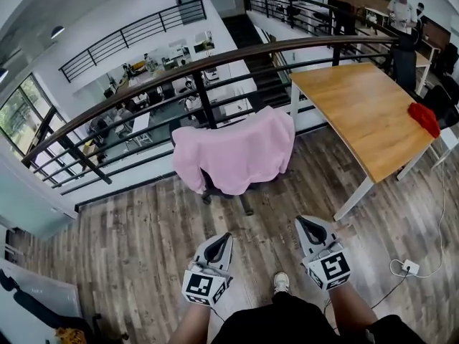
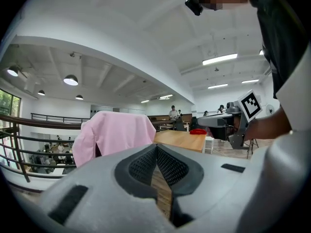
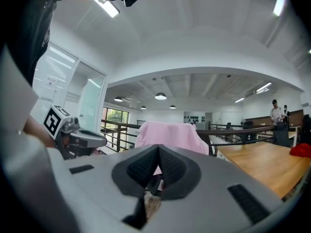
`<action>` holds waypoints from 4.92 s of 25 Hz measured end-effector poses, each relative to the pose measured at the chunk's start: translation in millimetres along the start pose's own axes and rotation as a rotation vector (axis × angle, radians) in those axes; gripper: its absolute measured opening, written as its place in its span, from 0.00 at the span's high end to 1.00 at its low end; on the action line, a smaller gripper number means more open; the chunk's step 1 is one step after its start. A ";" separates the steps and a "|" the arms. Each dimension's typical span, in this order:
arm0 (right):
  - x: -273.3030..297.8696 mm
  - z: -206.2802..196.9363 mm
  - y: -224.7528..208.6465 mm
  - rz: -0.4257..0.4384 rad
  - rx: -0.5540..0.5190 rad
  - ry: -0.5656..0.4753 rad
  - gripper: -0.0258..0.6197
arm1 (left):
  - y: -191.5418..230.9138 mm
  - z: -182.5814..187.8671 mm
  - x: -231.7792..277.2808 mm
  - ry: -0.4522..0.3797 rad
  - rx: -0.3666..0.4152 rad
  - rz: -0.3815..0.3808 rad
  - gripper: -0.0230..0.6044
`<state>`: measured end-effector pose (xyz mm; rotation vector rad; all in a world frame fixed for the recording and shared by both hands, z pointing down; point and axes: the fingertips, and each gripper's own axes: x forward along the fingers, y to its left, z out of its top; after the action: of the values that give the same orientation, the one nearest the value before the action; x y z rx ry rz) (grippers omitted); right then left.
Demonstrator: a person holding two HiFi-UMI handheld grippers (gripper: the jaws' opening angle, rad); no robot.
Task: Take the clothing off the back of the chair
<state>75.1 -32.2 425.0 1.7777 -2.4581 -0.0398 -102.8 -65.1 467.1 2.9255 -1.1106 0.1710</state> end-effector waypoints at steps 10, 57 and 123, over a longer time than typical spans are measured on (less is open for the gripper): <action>55.4 -8.5 -73.4 0.130 0.014 0.000 0.95 | 27.6 10.5 62.4 0.018 0.019 0.119 0.94; 351.3 -29.7 -239.1 0.180 -0.306 0.247 0.63 | 341.5 2.5 185.3 0.196 0.166 0.133 0.47; 234.6 152.6 -234.0 -0.015 -0.205 -0.269 0.90 | 251.9 190.0 116.8 -0.202 0.228 0.339 0.93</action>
<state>208.1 -334.7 270.4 1.8031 -2.5033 -0.5450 -164.0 -339.7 282.5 2.9719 -1.7231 0.0017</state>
